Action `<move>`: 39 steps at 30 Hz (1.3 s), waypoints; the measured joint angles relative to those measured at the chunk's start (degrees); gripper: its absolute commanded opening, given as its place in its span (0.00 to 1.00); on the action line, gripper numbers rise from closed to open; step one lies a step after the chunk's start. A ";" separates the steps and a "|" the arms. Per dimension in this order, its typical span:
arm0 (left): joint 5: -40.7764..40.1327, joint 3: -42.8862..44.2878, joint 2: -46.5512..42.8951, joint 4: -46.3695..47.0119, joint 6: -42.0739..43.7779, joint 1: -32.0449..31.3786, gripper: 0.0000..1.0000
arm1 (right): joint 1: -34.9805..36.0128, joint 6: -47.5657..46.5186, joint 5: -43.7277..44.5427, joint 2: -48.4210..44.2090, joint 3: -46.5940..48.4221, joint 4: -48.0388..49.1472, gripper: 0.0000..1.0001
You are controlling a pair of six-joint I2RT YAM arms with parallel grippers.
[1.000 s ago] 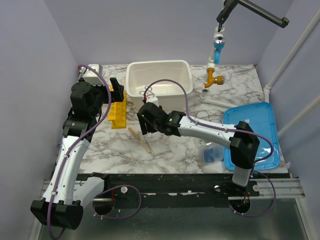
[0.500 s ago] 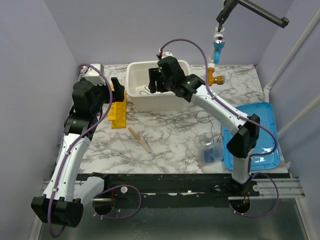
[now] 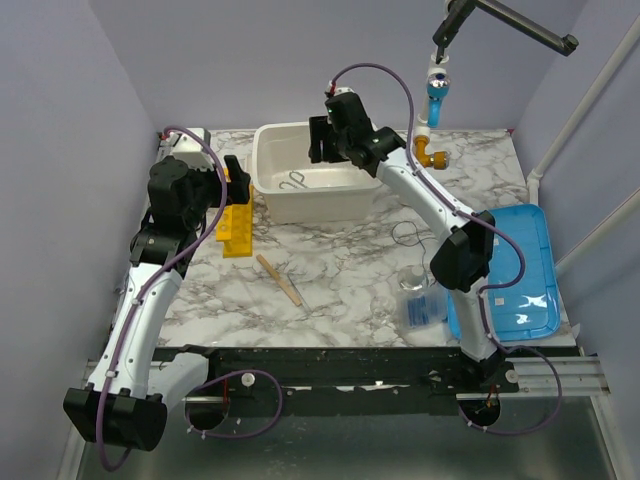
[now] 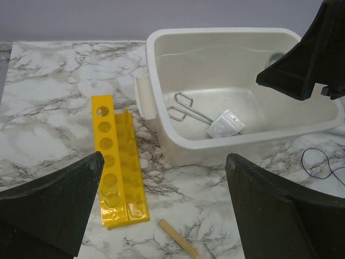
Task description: Organize the chemistry lab equipment
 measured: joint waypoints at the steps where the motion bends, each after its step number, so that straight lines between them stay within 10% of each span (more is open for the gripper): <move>1: 0.00 0.02 0.09 -0.02 0.00 0.00 0.98 | -0.26 0.00 0.00 0.68 0.70 -0.02 0.35; 39: 2.10 0.94 1.29 -1.22 0.00 -1.14 0.99 | -2.93 -2.60 -1.14 18.23 -1.05 -0.09 0.50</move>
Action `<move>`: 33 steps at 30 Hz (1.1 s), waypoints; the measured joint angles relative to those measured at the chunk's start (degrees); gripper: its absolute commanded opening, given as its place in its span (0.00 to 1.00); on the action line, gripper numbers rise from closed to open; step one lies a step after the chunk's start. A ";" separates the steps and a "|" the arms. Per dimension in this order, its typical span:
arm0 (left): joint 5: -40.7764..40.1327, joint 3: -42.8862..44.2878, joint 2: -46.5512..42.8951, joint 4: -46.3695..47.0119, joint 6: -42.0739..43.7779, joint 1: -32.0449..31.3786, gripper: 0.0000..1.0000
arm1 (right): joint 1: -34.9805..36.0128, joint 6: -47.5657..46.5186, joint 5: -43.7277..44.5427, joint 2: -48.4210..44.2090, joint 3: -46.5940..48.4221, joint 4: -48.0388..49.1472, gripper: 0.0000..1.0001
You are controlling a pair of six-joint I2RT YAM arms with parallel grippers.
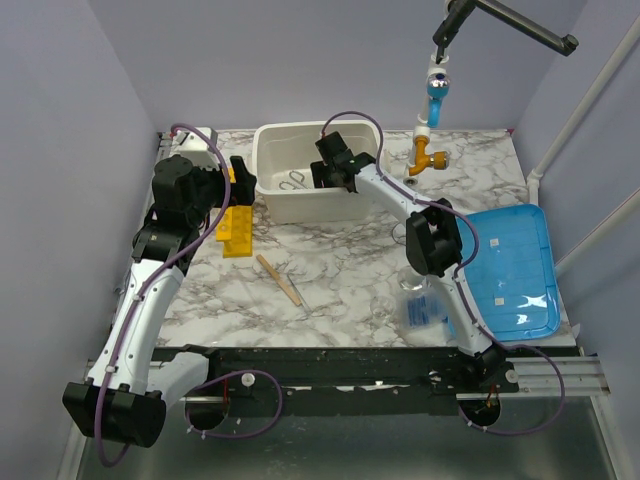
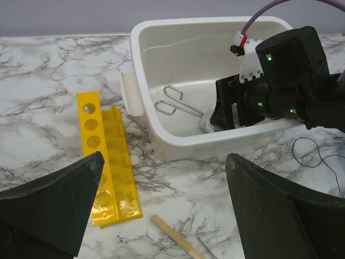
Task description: Organize the chemistry lab equipment
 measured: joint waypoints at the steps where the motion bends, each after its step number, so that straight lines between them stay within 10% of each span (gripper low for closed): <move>1: 0.02 0.00 0.07 0.00 0.00 0.00 0.98 | 0.00 -0.11 0.00 0.00 -0.09 0.04 0.53; 11: 0.20 0.02 0.59 -0.39 -0.02 -0.37 0.98 | 0.00 -0.94 0.04 -0.02 -0.90 0.42 0.85; 33: 0.20 0.02 0.59 -0.39 -0.04 -0.74 0.99 | -0.26 -2.99 0.13 -2.67 0.52 -2.64 1.00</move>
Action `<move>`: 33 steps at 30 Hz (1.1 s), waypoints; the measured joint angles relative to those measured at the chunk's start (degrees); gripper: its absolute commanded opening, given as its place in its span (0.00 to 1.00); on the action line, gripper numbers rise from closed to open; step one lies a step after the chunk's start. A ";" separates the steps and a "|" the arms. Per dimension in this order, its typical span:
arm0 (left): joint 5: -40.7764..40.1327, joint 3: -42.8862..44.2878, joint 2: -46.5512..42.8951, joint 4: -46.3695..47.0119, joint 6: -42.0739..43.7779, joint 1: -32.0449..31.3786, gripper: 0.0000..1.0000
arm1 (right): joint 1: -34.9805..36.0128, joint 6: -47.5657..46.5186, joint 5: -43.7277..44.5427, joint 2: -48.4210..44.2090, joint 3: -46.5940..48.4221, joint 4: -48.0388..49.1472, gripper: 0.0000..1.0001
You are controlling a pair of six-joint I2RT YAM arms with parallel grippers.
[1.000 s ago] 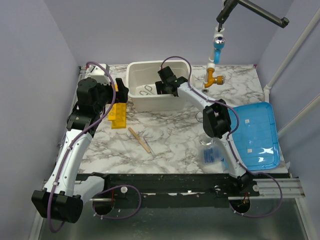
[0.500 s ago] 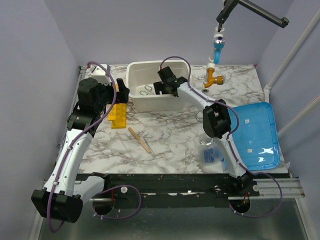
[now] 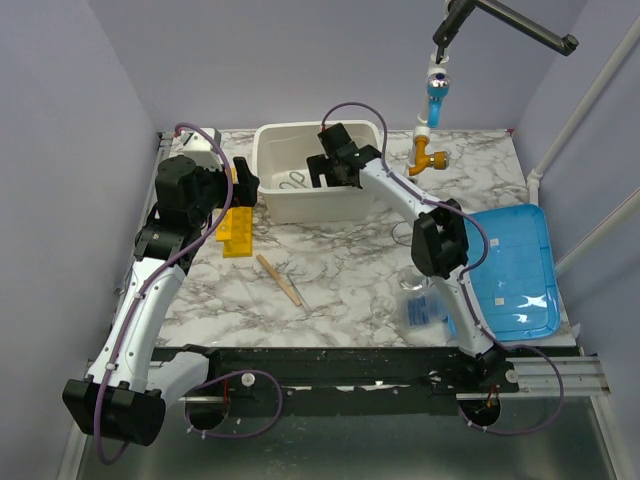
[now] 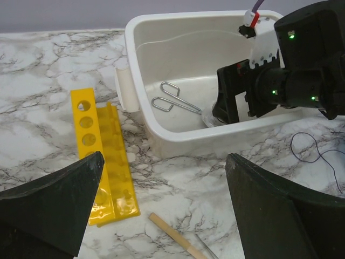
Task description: Organize the chemistry lab equipment
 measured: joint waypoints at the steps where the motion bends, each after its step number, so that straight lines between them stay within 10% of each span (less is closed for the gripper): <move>1: 0.00 0.00 0.00 0.00 0.00 0.00 0.99 | 0.00 0.00 0.00 -0.72 0.00 -0.02 1.00; 15: -0.87 0.00 -0.42 0.07 0.00 0.00 0.98 | 4.22 0.76 0.46 -21.81 -10.32 8.50 0.99; 33: -4.13 0.00 -2.49 0.46 -0.90 0.07 0.98 | 28.76 9.14 8.37 -37.38 -49.16 22.49 0.67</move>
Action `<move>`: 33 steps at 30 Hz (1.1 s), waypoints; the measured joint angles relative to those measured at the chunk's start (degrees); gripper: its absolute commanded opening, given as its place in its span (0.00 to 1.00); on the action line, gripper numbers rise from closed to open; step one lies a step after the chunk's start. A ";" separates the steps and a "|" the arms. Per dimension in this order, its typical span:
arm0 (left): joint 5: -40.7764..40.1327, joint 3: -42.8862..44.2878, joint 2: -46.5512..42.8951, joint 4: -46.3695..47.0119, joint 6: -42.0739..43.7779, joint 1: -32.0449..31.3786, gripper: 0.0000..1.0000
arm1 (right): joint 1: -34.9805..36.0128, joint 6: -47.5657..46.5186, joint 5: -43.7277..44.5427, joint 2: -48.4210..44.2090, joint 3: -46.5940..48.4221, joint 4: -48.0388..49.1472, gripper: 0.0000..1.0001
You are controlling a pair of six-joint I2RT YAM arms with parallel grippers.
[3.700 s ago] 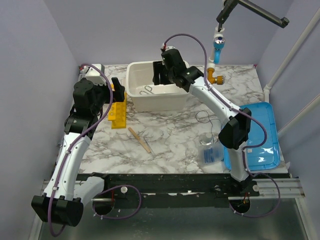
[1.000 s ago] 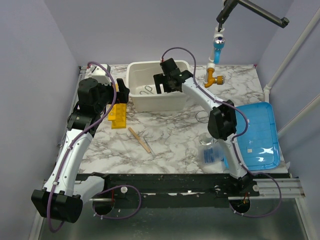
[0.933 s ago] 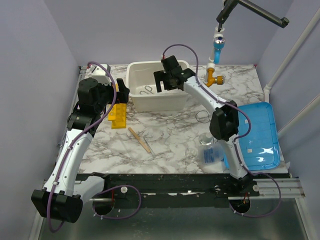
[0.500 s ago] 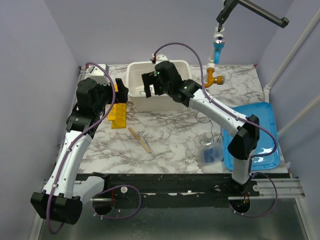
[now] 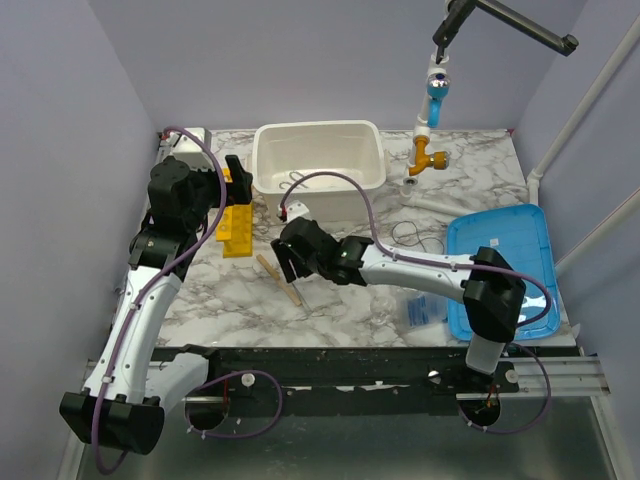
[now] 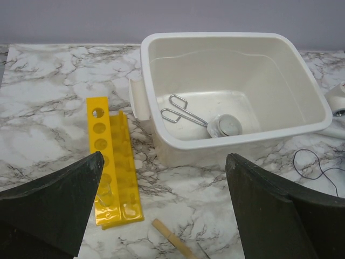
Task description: Organize the chemistry lab equipment
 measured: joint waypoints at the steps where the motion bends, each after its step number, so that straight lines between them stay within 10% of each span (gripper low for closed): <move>1: 0.00 0.00 -0.13 0.00 -0.07 -0.02 0.99 | 0.48 0.66 0.13 0.85 -0.11 0.02 0.65; 33: 0.07 0.00 -1.70 0.04 -0.39 0.00 0.99 | 2.51 7.69 1.46 16.70 3.52 -3.17 0.12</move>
